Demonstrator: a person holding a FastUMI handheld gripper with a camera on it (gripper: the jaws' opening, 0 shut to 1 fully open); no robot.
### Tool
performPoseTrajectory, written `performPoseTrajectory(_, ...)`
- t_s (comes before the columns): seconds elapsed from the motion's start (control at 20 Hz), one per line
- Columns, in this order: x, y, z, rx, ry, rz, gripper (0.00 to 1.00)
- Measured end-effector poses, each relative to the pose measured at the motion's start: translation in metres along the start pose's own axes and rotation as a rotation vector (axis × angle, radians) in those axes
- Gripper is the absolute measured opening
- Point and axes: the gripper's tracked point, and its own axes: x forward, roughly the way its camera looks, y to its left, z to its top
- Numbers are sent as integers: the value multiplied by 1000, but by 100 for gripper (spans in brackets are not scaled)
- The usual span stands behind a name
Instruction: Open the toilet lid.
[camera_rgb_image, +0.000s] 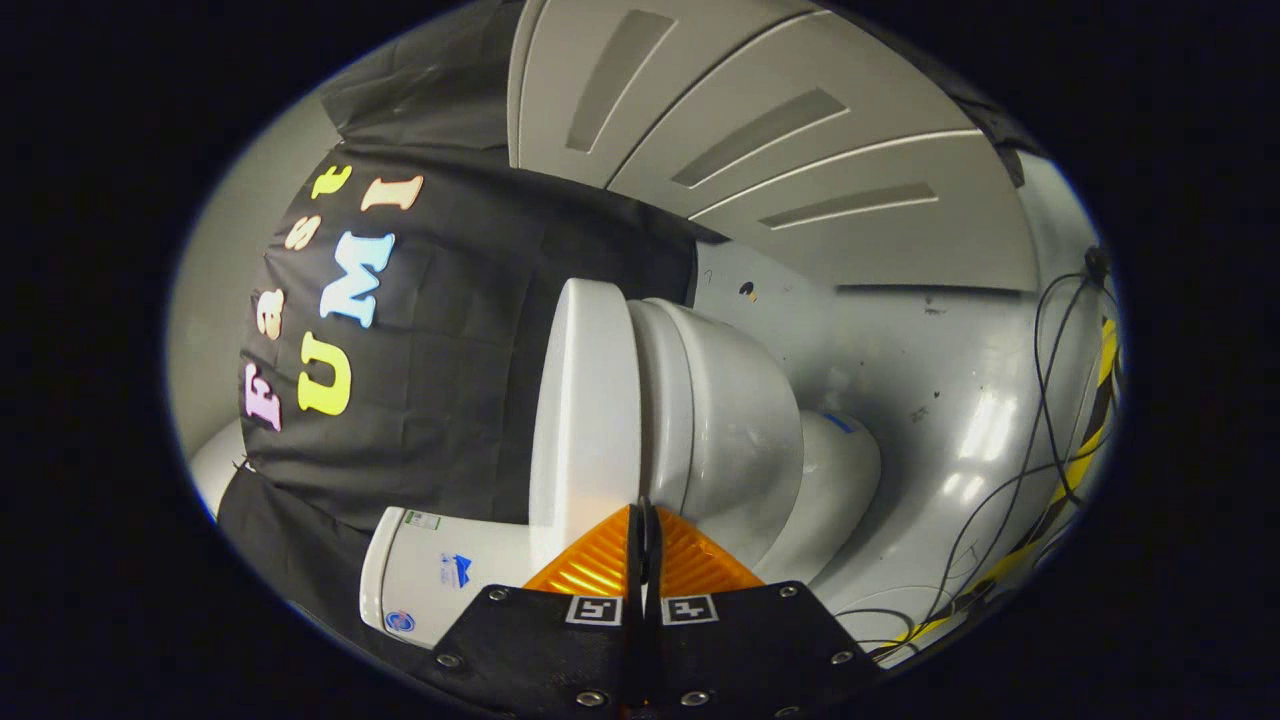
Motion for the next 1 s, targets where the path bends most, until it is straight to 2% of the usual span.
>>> performPoseTrajectory(0.15, 1, 3, 0, -30, -2, -10, 0)
performPoseTrajectory(0.4, -9, 21, 4, -184, -17, -8, 0)
performPoseTrajectory(0.8, -34, 86, 7, -486, -54, 7, 0)
performPoseTrajectory(1.0, -43, 115, 2, -585, -61, -9, 0)
